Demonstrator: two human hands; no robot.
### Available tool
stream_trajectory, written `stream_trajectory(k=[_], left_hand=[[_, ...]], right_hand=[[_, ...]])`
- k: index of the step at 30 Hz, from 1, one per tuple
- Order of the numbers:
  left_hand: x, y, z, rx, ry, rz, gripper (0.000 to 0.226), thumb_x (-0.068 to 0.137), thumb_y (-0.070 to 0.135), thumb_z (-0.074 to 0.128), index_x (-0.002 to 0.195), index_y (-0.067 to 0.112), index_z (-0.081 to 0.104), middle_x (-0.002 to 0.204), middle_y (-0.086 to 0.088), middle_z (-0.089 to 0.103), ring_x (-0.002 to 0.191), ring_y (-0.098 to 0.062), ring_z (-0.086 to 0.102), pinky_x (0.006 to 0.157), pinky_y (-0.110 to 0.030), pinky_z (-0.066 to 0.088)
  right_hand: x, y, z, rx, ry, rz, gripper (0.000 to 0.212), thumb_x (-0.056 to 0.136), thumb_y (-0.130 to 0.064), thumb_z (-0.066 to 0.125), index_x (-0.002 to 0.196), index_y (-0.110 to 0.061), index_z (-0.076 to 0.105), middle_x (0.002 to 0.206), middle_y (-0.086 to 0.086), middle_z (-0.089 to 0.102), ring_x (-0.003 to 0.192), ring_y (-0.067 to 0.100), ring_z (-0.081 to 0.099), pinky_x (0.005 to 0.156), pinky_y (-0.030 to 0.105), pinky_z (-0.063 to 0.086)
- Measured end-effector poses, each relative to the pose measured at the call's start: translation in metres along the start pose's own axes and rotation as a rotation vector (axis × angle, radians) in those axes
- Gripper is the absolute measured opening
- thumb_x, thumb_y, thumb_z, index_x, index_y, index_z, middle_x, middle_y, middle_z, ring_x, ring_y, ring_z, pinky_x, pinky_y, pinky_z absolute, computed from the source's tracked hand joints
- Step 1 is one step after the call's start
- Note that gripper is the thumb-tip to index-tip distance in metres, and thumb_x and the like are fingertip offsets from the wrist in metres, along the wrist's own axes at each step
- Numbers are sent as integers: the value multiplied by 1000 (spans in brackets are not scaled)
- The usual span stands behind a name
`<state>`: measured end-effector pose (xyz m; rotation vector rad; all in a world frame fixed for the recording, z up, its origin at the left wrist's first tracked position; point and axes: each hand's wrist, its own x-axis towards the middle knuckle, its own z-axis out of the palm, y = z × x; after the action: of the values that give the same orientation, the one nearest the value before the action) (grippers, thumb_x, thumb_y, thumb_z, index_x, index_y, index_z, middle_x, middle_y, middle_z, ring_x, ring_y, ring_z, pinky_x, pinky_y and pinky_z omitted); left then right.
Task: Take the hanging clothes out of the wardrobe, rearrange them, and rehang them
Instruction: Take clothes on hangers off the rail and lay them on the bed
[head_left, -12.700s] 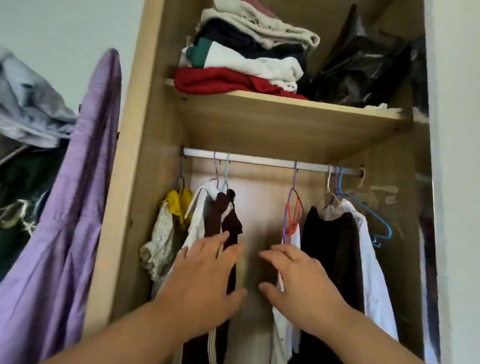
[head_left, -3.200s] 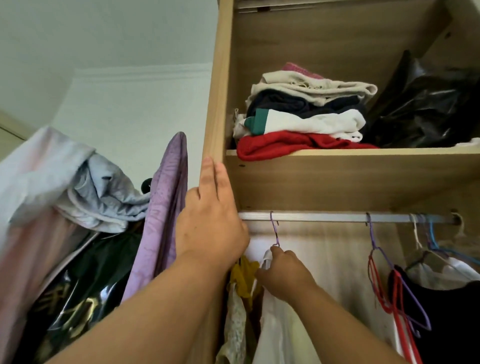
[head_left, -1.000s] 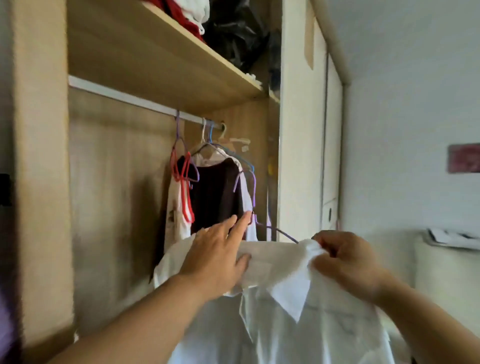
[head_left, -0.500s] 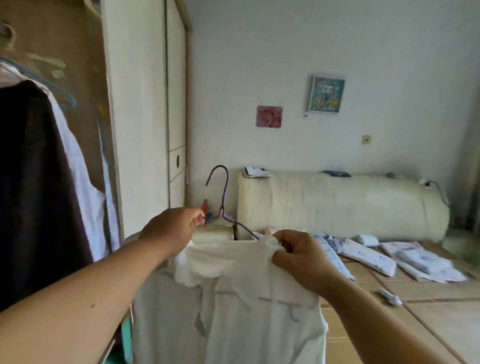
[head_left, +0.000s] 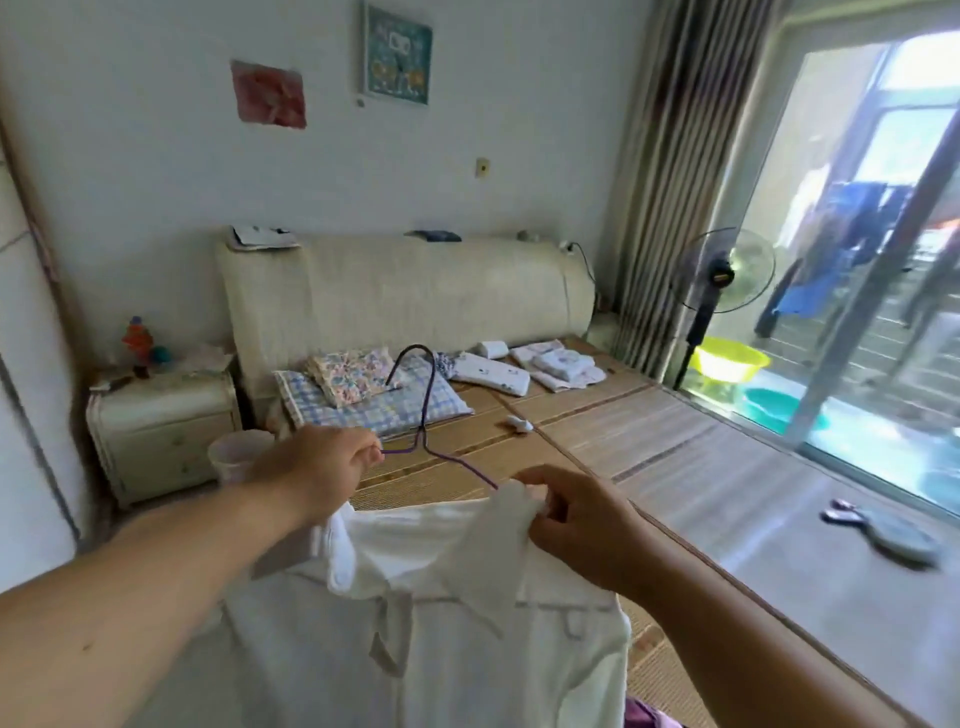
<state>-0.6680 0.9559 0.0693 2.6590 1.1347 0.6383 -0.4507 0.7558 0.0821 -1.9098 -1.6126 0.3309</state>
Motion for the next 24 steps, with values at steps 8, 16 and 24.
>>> stream_trajectory(k=[8, 16, 24], left_hand=[[20, 70, 57, -84, -276, 324, 17, 91, 43, 51, 86, 34, 64, 70, 14, 61, 73, -10, 57, 67, -29, 44], [5, 136, 114, 3, -745, 506, 24, 92, 44, 53, 80, 29, 65, 70, 11, 63, 70, -5, 57, 61, -24, 41], [-43, 215, 161, 111, -1132, 786, 25, 96, 34, 48, 90, 28, 72, 58, 13, 57, 46, 1, 46, 50, -19, 36]], right_hand=[[-96, 44, 1, -42, 125, 304, 22, 85, -48, 60, 106, -41, 62, 54, -17, 49, 52, -3, 45, 53, 12, 36], [-177, 40, 16, -48, 84, 724, 30, 85, -57, 55, 106, -38, 66, 86, -17, 66, 81, 2, 61, 68, 18, 44], [-263, 37, 7, 100, 82, 1036, 32, 81, -64, 56, 83, -36, 72, 69, -8, 67, 59, 1, 59, 54, 19, 44]])
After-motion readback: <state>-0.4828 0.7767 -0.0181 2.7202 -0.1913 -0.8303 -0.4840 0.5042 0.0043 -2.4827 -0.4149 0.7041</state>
